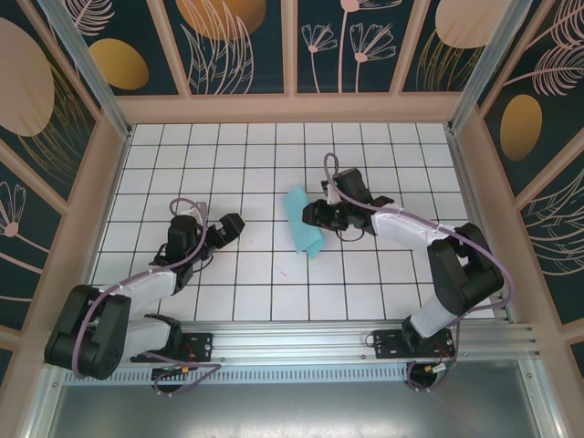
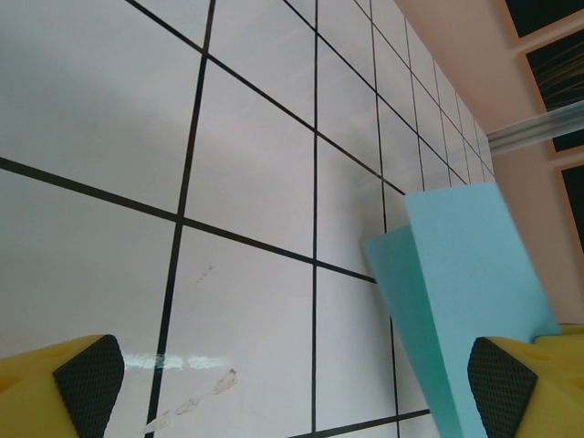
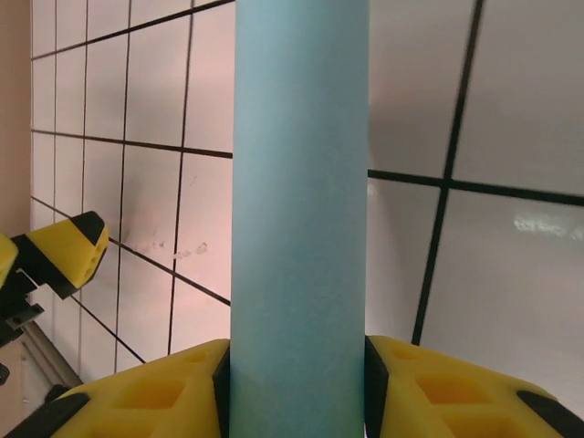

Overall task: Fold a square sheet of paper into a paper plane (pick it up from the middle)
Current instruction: Hold the square sheet of paper at the center of the table.

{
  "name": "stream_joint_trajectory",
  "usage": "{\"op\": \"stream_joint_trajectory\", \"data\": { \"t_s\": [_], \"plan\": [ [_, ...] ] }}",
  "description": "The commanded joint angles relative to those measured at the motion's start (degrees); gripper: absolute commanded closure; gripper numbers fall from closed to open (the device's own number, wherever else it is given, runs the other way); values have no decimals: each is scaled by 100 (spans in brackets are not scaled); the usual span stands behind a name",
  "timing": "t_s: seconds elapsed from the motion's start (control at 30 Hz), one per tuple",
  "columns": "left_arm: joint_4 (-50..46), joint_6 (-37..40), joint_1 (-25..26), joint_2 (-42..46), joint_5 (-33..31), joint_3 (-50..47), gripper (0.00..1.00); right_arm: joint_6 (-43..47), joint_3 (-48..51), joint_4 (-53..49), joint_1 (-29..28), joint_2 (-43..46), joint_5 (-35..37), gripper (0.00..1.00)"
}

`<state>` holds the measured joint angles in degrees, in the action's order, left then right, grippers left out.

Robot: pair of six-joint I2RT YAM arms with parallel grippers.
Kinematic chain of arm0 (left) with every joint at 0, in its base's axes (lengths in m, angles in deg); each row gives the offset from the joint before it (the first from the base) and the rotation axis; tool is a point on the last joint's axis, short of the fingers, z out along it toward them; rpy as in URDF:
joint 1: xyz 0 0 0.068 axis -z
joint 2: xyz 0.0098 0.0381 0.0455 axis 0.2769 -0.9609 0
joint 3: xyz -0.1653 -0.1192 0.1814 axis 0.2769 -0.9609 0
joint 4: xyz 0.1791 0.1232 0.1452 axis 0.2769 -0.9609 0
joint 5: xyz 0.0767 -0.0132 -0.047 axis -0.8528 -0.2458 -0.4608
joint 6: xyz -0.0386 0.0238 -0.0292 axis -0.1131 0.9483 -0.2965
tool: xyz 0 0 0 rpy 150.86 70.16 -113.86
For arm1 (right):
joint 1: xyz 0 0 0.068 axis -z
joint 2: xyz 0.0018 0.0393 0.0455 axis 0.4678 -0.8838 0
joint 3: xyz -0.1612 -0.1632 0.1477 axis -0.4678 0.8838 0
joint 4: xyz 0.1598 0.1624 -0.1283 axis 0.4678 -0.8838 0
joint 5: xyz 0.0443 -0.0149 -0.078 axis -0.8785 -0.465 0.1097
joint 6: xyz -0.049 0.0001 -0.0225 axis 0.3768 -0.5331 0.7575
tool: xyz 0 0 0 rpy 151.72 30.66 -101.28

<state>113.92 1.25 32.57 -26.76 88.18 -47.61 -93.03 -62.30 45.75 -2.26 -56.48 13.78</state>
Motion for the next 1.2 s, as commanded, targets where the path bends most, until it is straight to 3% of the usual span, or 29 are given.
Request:
{"op": "stream_joint_trajectory", "data": {
  "t_s": [0.0,0.37,0.57,0.83,1.17],
  "plan": [
    [236,-126,185,-115,144,216,1,-515,508,797,303,1,-584,58],
    [387,-123,1227,-1232,36,1129,1,139,872,-59,657,233,277,41],
    [430,-104,1724,-1865,6,1699,9,770,739,-643,802,296,407,33],
    [499,-300,2158,-2340,-49,2057,25,1592,485,-1250,883,85,350,34],
    [817,-1332,2535,-2328,-677,1821,40,1811,312,-1287,866,-163,354,38]
  ]
}}
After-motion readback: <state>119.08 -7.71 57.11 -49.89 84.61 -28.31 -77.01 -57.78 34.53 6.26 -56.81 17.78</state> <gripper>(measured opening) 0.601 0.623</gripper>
